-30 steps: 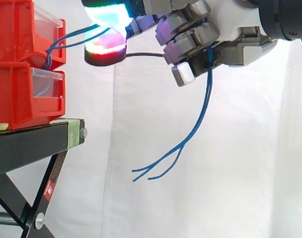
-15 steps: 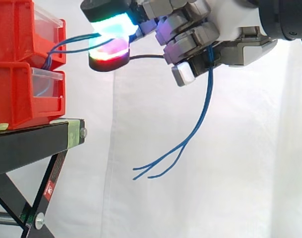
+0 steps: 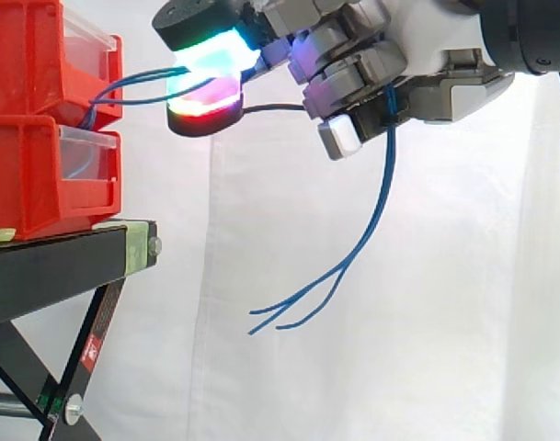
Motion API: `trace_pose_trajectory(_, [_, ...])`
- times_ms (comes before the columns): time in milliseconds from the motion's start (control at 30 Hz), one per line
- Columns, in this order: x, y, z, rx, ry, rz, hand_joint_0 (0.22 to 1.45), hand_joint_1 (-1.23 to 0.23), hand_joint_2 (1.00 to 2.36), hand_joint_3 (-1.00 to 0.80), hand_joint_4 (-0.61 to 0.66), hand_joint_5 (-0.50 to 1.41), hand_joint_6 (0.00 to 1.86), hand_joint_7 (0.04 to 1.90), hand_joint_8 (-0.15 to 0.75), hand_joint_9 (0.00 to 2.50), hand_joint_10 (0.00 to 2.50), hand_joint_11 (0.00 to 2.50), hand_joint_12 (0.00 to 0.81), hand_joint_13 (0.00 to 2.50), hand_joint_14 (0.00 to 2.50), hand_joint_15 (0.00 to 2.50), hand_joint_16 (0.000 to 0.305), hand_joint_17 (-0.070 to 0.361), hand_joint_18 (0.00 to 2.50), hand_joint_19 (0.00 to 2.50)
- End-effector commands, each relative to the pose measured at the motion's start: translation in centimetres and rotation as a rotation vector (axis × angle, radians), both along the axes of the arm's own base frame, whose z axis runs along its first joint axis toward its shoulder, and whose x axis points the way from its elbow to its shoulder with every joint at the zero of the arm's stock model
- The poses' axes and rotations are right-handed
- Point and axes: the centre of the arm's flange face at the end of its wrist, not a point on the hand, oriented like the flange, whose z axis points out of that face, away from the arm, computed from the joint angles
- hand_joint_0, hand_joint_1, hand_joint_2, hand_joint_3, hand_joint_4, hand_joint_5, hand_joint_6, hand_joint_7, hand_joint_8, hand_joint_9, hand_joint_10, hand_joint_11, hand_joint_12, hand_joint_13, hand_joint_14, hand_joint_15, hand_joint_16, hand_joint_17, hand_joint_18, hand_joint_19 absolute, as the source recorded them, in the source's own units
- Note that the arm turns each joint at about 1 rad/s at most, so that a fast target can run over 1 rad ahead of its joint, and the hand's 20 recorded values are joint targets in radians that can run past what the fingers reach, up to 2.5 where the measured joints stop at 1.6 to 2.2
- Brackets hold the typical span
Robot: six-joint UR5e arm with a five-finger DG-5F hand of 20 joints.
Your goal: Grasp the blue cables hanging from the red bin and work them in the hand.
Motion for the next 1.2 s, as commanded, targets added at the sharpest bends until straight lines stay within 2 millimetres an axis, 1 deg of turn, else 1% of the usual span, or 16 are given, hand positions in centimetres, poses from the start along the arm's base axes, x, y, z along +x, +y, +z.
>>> trace_pose_trajectory(0, [0.00,0.04,-0.03,0.000,0.001,0.001,1.05,-0.62,1.19,0.31,0.29,0.34,0.00,1.39,0.580,1.71,2.50,2.50,0.706,2.10,2.50,2.15,0.210,0.158,2.50,0.77])
trace_pose_trajectory(33, [-0.02,0.03,0.05,0.000,-0.001,0.001,1.06,-0.61,1.19,0.36,0.28,0.34,0.00,1.39,0.580,1.71,2.50,2.50,0.706,2.10,2.50,2.15,0.210,0.158,2.50,0.77])
trace_pose_trajectory(100, [0.01,-0.05,-0.03,0.000,0.001,-0.001,1.05,-0.61,1.24,0.36,0.28,0.34,0.00,1.38,0.580,1.71,2.50,2.50,0.706,2.10,2.50,2.15,0.210,0.158,2.50,0.77])
trace_pose_trajectory(167, [0.01,-0.05,-0.03,0.000,0.001,-0.001,1.04,-0.61,1.27,0.31,0.29,0.33,0.00,1.38,0.580,1.71,2.50,2.50,0.706,2.10,2.50,2.15,0.210,0.158,2.50,0.77])
trace_pose_trajectory(200, [0.00,0.04,-0.03,0.000,0.001,0.001,1.02,-0.62,1.22,0.29,0.30,0.34,0.00,1.38,0.580,1.71,2.50,2.50,0.706,2.10,2.50,2.15,0.210,0.158,2.50,0.77])
trace_pose_trajectory(233, [0.00,0.04,-0.03,0.000,0.001,0.001,1.03,-0.66,1.00,0.21,0.32,0.33,0.00,1.37,0.580,1.71,2.50,2.50,0.706,2.10,2.50,2.15,0.210,0.158,2.50,0.77])
trace_pose_trajectory(267, [0.01,-0.05,-0.03,0.000,0.001,-0.001,1.01,-0.66,1.01,0.08,0.31,0.32,0.00,1.37,0.580,1.71,2.50,2.50,0.706,2.10,2.50,2.15,0.210,0.158,2.50,0.77])
trace_pose_trajectory(300, [0.02,-0.04,-0.02,0.000,-0.001,-0.001,0.96,-0.65,1.02,-0.15,0.30,0.32,0.00,1.38,0.580,1.71,2.50,2.50,0.706,2.10,2.50,2.15,0.210,0.158,2.50,0.77])
trace_pose_trajectory(333, [0.00,-0.05,0.06,0.001,-0.002,-0.001,0.94,-0.63,1.02,-0.28,0.30,0.31,0.00,1.39,0.580,1.71,2.50,2.50,0.706,2.10,2.50,2.15,0.210,0.158,2.50,0.77])
trace_pose_trajectory(433, [0.00,-0.05,0.06,0.001,-0.002,-0.001,0.89,-0.59,1.02,-0.55,0.30,0.31,0.00,1.40,0.580,1.71,2.50,2.50,0.706,2.10,2.50,2.15,0.210,0.158,2.50,0.77])
trace_pose_trajectory(500, [-0.02,0.03,0.05,0.000,-0.001,0.001,0.89,-0.59,1.02,-0.58,0.30,0.32,0.00,1.41,0.580,1.71,2.50,2.50,0.706,2.10,2.50,2.15,0.210,0.158,2.50,0.77])
trace_pose_trajectory(700, [-0.01,-0.06,0.05,0.000,-0.001,-0.001,0.94,-0.59,1.02,-0.52,0.30,0.34,0.00,1.41,0.580,1.71,2.50,2.50,0.706,2.10,2.50,2.15,0.210,0.158,2.50,0.77])
trace_pose_trajectory(933, [-0.01,-0.07,0.05,0.001,-0.001,-0.002,1.03,-0.60,1.02,-0.25,0.29,0.33,0.00,1.37,0.580,1.71,2.50,2.50,0.706,2.10,2.50,2.15,0.210,0.158,2.50,0.77])
trace_pose_trajectory(1067, [0.00,0.03,-0.04,0.000,0.001,-0.001,1.04,-0.60,1.02,-0.15,0.29,0.33,0.00,1.36,0.580,1.71,2.50,2.50,0.706,2.10,2.50,2.15,0.210,0.158,2.50,0.77])
trace_pose_trajectory(1100, [0.00,0.03,-0.04,0.000,0.001,-0.001,1.05,-0.60,1.02,-0.07,0.28,0.33,0.00,1.36,0.580,1.71,2.50,2.50,0.706,2.10,2.50,2.15,0.210,0.158,2.50,0.77])
trace_pose_trajectory(1167, [0.01,-0.06,-0.04,0.000,0.001,-0.002,1.06,-0.61,1.02,0.02,0.27,0.33,0.00,1.36,0.580,1.71,2.50,2.50,0.706,2.10,2.50,2.15,0.210,0.158,2.50,0.77])
